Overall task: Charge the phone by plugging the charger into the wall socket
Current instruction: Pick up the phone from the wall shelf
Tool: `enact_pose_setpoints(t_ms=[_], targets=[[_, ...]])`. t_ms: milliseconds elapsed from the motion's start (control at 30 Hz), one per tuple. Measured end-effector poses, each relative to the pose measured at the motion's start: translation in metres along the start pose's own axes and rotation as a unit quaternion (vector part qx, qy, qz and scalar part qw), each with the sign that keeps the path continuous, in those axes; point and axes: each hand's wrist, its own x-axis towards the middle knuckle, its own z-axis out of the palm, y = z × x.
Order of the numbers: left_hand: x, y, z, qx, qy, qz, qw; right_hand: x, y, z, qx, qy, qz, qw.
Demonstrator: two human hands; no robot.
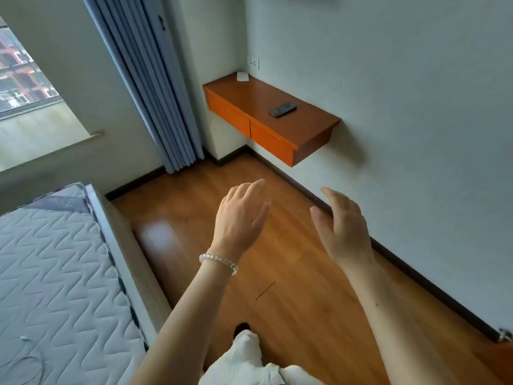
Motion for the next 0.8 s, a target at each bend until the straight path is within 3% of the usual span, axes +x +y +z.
enact_pose_setpoints(t_ms=[333,800], targets=[[0.066,-0.055,0.021,0.016,-0.010,-0.024,1.000,0.081,0.014,0.048,-0.007,-0.005,0.016,1.000],[0.275,-0.154,0.012,-0.001,-0.012,0.003,1.000,0.281,-0.014,0.113,-0.024,0.040,0.069,0.996]])
